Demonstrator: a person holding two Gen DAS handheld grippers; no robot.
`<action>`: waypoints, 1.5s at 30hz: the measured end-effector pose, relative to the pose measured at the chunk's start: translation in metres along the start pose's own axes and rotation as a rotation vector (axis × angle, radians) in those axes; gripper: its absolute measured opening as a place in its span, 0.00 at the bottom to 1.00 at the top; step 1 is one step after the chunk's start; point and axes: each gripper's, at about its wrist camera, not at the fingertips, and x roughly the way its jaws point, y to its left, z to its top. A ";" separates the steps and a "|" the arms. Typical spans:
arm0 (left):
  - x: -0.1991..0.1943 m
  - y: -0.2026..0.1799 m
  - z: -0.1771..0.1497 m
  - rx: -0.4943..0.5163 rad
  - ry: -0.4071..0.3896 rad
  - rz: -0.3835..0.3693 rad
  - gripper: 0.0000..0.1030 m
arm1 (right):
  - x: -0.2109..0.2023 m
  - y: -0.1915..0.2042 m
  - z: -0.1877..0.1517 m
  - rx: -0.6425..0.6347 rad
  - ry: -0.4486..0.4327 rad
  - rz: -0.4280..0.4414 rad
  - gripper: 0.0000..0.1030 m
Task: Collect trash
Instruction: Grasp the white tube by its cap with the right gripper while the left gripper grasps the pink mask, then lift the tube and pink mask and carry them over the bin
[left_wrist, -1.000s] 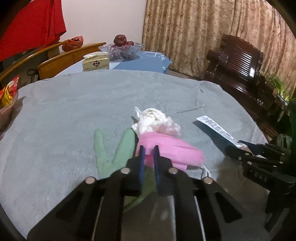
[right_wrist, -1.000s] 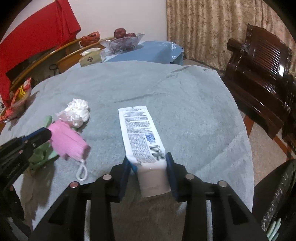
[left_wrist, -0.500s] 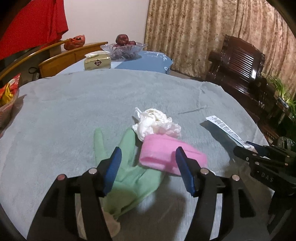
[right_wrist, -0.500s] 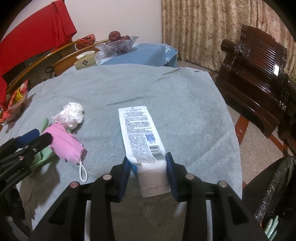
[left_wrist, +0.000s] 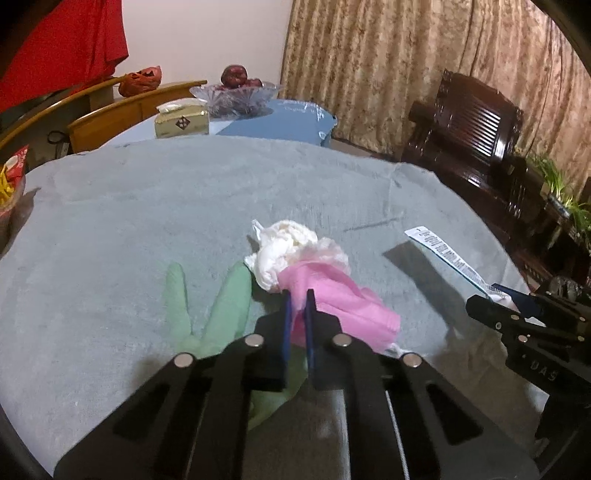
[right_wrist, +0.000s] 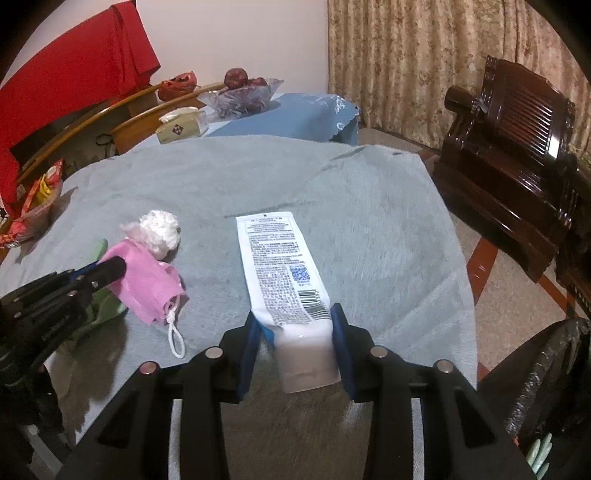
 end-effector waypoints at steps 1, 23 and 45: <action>-0.006 -0.001 0.001 -0.001 -0.011 0.001 0.05 | -0.002 0.000 0.000 0.002 -0.003 0.004 0.36; -0.110 -0.041 -0.007 0.038 -0.134 0.014 0.04 | -0.096 0.003 -0.004 0.005 -0.104 0.048 0.36; -0.181 -0.084 -0.024 0.081 -0.196 -0.006 0.04 | -0.190 -0.017 -0.031 0.022 -0.208 0.062 0.36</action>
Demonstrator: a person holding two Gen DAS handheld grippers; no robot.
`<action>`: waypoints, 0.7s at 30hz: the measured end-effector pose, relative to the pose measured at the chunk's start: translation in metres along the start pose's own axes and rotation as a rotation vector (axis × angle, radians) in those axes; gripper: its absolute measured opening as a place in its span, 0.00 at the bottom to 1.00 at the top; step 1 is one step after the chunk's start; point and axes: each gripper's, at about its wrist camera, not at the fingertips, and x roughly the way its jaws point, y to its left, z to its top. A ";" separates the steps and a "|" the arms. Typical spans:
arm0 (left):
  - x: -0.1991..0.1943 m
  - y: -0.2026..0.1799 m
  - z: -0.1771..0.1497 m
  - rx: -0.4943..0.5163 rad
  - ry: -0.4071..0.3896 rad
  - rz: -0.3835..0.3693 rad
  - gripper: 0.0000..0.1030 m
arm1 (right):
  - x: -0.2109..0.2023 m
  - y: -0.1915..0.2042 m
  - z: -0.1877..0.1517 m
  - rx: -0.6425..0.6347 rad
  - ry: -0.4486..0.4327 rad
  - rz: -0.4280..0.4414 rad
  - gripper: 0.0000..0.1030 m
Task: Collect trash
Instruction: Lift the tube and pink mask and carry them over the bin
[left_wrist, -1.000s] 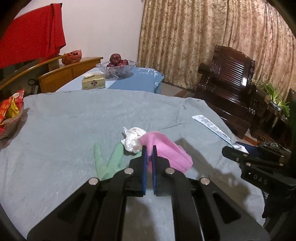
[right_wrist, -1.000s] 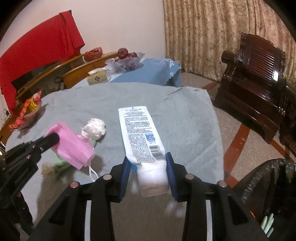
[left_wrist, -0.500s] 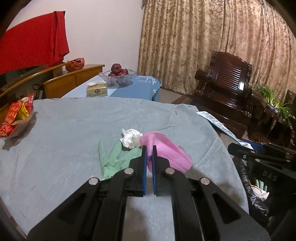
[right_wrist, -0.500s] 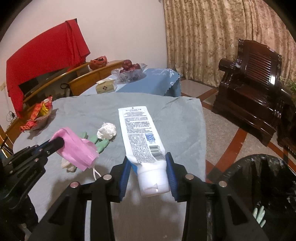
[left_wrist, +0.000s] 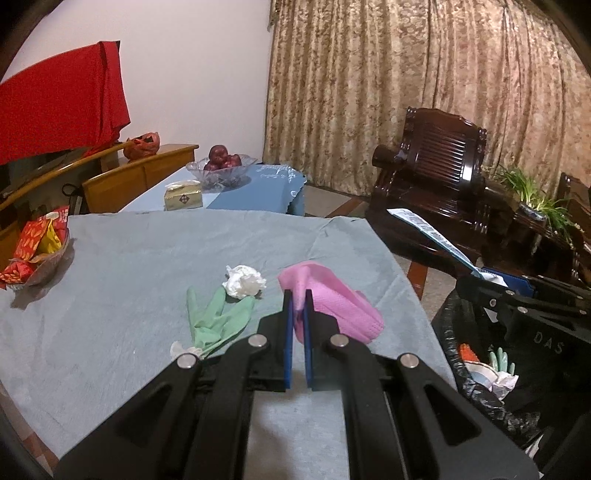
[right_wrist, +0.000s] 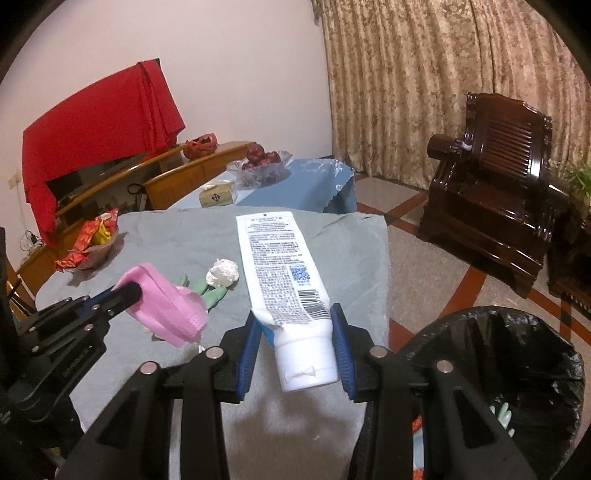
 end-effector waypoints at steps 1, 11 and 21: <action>-0.001 -0.003 0.001 0.002 -0.001 -0.003 0.04 | -0.004 -0.001 -0.001 -0.001 -0.005 -0.001 0.36; -0.005 -0.059 0.005 0.049 -0.014 -0.096 0.04 | -0.052 -0.045 -0.007 0.036 -0.059 -0.056 0.36; -0.004 -0.129 0.010 0.091 -0.031 -0.199 0.04 | -0.103 -0.104 -0.017 0.077 -0.096 -0.177 0.36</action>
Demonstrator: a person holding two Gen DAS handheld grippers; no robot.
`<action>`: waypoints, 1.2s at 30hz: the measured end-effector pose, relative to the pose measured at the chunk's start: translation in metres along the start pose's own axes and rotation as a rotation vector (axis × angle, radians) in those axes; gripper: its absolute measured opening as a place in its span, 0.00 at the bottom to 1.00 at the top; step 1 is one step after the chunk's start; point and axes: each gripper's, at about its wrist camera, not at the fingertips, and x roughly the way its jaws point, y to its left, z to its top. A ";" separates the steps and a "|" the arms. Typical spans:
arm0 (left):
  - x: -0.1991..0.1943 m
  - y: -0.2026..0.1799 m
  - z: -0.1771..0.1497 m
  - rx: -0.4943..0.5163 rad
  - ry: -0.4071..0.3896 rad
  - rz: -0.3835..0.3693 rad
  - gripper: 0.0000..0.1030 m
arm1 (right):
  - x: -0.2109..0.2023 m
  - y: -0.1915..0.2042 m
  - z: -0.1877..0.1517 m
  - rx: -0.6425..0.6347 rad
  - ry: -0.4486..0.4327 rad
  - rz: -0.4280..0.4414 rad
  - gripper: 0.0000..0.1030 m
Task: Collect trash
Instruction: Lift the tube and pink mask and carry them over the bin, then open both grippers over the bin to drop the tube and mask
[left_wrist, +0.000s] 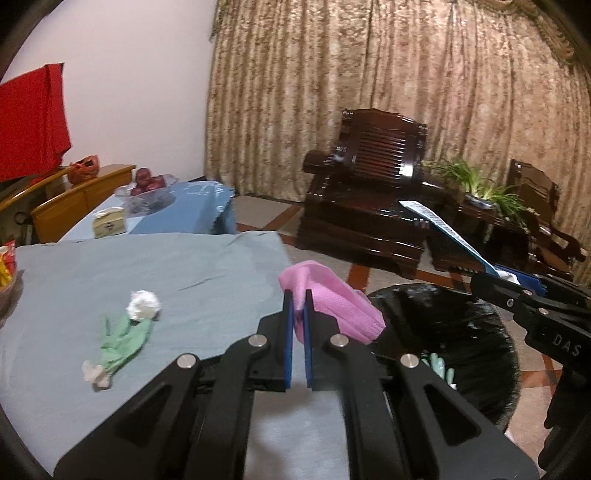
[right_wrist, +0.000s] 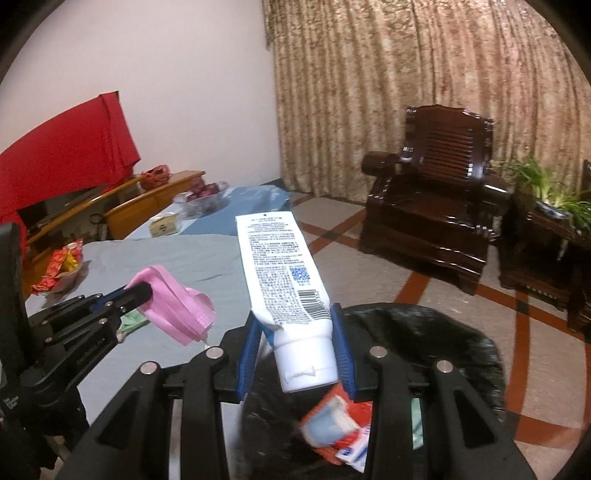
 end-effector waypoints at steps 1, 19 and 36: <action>0.001 -0.006 0.000 0.003 -0.001 -0.009 0.04 | -0.003 -0.006 0.000 0.001 -0.002 -0.012 0.36; 0.037 -0.091 -0.011 0.103 0.048 -0.135 0.04 | -0.021 -0.078 -0.027 0.094 0.029 -0.156 0.36; 0.066 -0.115 -0.014 0.142 0.098 -0.202 0.47 | -0.006 -0.105 -0.045 0.118 0.091 -0.217 0.50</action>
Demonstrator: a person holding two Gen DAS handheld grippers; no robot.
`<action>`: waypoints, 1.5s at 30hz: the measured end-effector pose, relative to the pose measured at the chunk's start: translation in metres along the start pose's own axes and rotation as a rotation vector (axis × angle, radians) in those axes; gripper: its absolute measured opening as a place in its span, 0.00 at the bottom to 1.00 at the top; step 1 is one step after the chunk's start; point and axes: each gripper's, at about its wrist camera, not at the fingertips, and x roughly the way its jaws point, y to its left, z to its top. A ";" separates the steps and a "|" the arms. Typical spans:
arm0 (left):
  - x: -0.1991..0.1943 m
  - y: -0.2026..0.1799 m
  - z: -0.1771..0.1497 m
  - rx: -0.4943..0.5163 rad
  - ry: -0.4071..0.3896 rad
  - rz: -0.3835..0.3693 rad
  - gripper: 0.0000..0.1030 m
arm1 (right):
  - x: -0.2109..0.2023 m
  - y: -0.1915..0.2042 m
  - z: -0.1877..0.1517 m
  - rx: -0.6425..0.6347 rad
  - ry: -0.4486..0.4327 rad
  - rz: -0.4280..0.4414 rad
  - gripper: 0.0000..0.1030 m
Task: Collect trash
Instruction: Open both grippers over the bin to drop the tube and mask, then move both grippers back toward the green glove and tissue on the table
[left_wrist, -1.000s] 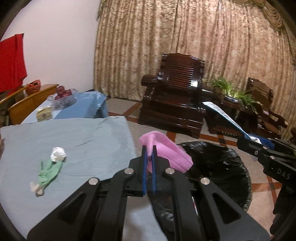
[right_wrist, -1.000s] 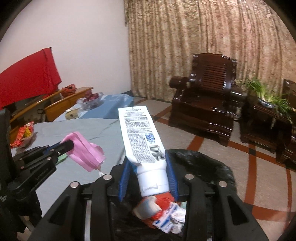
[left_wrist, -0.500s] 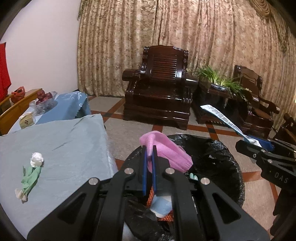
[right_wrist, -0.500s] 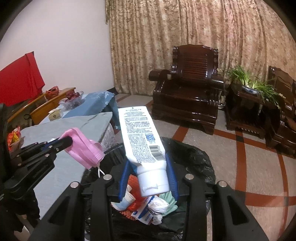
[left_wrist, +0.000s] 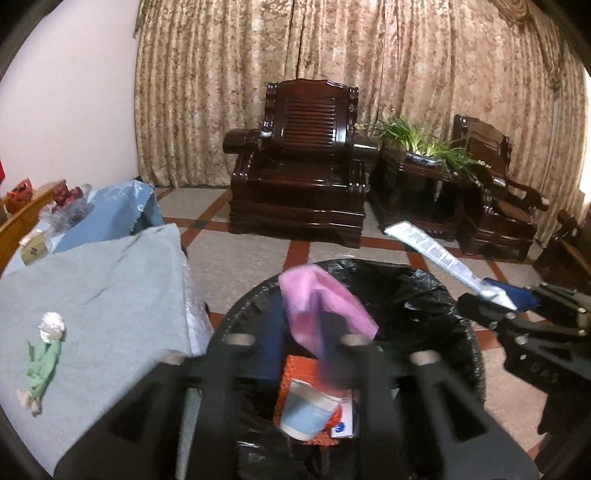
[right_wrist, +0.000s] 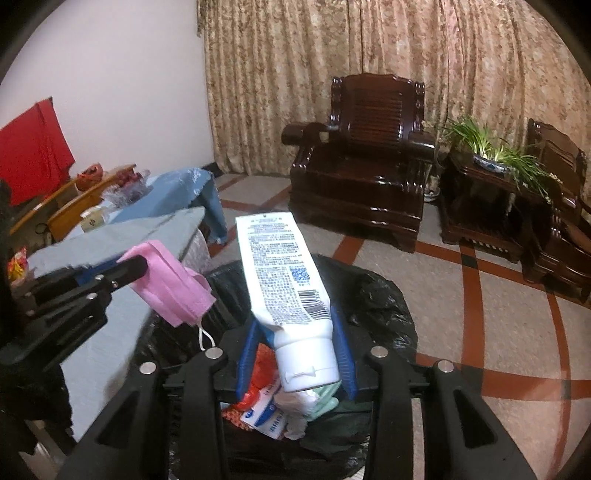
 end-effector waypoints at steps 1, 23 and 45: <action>-0.001 0.001 0.000 -0.010 -0.007 -0.003 0.62 | -0.001 -0.001 0.000 0.000 -0.007 -0.013 0.55; -0.101 0.104 -0.025 -0.146 -0.109 0.223 0.88 | -0.008 0.078 0.003 -0.085 -0.050 0.125 0.94; -0.156 0.231 -0.067 -0.243 -0.072 0.459 0.90 | 0.020 0.211 0.002 -0.224 -0.032 0.299 0.94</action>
